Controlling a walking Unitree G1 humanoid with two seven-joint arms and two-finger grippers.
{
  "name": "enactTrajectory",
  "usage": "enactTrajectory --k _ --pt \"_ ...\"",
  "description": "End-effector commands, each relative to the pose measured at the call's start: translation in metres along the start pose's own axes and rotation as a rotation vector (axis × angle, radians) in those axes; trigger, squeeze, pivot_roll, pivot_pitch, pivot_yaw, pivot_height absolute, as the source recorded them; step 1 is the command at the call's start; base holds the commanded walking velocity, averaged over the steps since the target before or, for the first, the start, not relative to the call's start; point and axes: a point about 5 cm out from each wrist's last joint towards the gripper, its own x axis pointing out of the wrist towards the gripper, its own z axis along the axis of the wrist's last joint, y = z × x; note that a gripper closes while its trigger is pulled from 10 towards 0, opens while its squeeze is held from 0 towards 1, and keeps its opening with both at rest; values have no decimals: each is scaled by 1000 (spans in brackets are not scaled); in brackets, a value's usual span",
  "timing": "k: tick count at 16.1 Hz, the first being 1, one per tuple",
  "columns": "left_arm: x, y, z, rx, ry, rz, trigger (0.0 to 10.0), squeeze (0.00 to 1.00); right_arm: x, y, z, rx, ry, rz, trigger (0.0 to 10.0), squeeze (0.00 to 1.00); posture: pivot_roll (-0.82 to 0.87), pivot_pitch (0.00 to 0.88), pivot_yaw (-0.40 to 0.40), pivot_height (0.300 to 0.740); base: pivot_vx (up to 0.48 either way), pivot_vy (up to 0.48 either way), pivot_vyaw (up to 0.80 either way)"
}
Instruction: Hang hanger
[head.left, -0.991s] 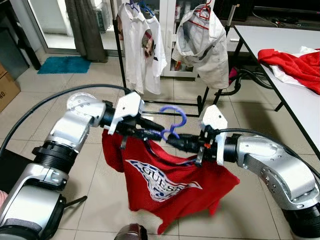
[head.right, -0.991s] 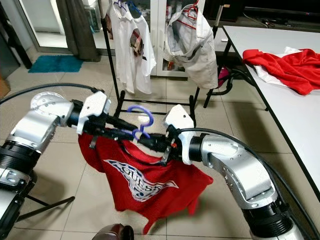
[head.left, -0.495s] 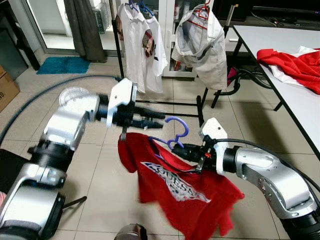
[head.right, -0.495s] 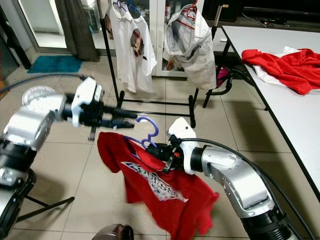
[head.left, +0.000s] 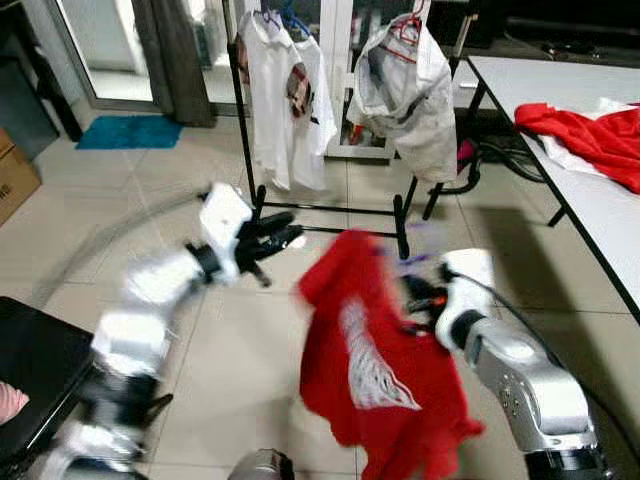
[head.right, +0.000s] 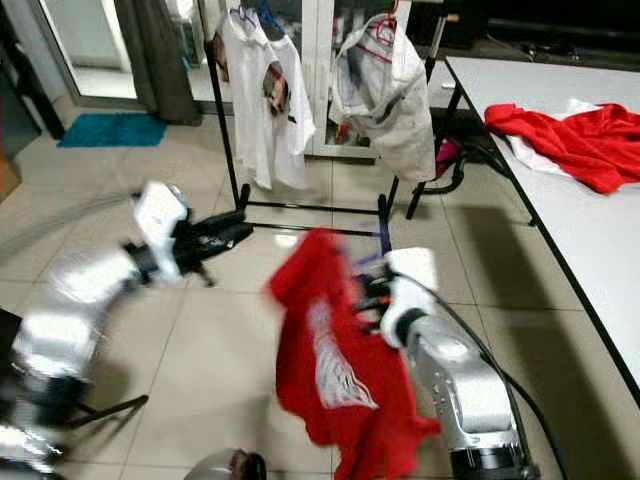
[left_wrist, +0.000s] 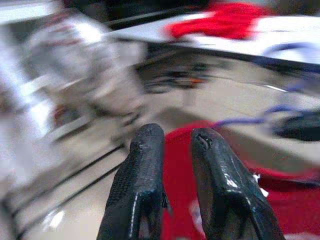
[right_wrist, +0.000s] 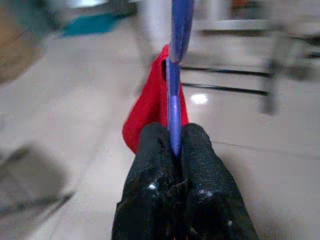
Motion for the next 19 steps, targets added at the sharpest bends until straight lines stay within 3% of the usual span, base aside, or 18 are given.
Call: enactTrajectory --k 1,2,3,7,11,13,16,19 --pt "-2 11 1 -29 1 192 10000 0 -4 -13 0 14 -34 -97 10000 0 53 0 13 740 0 0 0" --pt "-3 10 -9 -110 -5 341 10000 0 -5 -14 -3 -22 -52 -134 10000 0 46 0 10 740 0 0 0" --pt "-7 3 -22 -124 19 407 10000 0 -10 -19 -5 42 -85 -184 10000 0 28 0 21 740 0 0 0" --pt "-16 -21 -43 -42 105 387 10000 0 -23 -32 -15 91 -134 -287 10000 0 13 0 52 740 206 0 0" --pt "-9 -31 -44 -71 104 382 10000 0 -29 -43 -19 51 -124 -416 10000 0 -1 0 60 740 296 0 0" --pt "-8 -31 -40 -105 76 397 10000 0 -26 -35 -15 78 -157 -345 10000 0 7 0 56 740 294 0 0" --pt "-10 -30 -40 -86 77 412 10000 0 -22 -27 -12 76 -173 -307 10000 0 6 0 51 740 300 0 0" --pt "-10 -31 -37 -84 72 423 10000 0 -14 -18 -6 7 -164 -240 10000 0 27 0 32 740 300 0 0"
